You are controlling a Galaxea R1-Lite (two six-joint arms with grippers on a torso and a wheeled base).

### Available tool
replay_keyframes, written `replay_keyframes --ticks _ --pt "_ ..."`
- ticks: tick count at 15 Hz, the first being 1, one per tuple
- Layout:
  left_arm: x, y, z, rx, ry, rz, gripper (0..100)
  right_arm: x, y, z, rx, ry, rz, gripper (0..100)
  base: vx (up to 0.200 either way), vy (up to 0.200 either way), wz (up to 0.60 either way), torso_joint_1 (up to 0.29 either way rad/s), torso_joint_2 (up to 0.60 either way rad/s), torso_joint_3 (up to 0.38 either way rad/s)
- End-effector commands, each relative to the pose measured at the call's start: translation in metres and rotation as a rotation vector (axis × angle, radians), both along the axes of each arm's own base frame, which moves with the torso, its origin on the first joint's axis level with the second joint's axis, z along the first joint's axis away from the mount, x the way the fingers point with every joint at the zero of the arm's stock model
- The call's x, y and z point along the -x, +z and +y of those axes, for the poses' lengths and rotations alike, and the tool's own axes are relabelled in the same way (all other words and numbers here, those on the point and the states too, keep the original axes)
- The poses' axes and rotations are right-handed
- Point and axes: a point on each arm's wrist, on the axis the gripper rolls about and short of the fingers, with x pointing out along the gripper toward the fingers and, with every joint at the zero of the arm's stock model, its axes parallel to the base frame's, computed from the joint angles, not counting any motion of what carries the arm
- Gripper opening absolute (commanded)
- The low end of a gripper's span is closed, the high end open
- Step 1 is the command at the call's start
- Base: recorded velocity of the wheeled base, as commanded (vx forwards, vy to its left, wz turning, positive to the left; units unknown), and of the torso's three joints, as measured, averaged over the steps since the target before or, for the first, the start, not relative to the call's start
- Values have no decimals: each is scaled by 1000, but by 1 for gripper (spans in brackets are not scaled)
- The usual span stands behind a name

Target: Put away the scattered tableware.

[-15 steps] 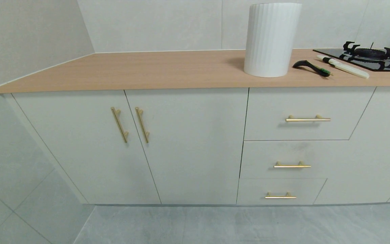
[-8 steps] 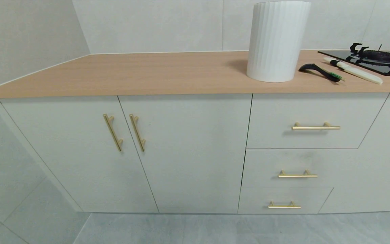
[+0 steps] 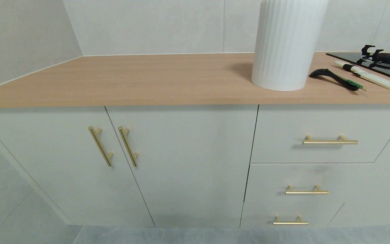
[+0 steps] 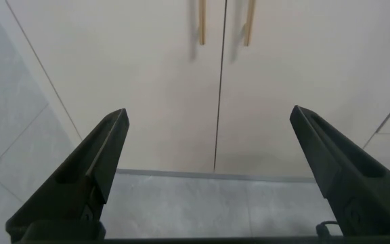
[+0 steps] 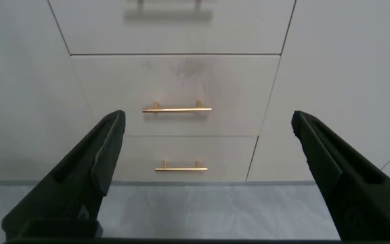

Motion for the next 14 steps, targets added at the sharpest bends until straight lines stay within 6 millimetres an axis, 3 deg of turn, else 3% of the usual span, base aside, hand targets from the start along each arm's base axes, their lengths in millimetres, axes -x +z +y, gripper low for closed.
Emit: replay_keyframes --ticks 1,8,9,10,12,13,14 --pt "0 0 0 0 1 0 100 0 0 0 1 1 2 100 0 0 0 0 0 0" --pt "0 0 0 2 1 0 100 1 7 0 -1 10 -18 100 0 0 0 0 0 0" --pt "0 0 0 0 1 0 100 6 51 0 -86 52 -86 100 0 0 0 0 0 0" --pt "0 0 0 2 1 0 100 2 71 0 -109 87 -67 100 0 0 0 0 0 0" --pt "0 0 0 0 1 0 100 -25 88 1 -103 150 79 100 0 0 0 0 0 0" --pt "0 0 0 0 1 0 100 -50 91 5 -97 173 214 100 0 0 0 0 0 0" --pt "0 0 0 0 1 0 100 -60 91 6 -92 173 266 100 0 0 0 0 0 0"
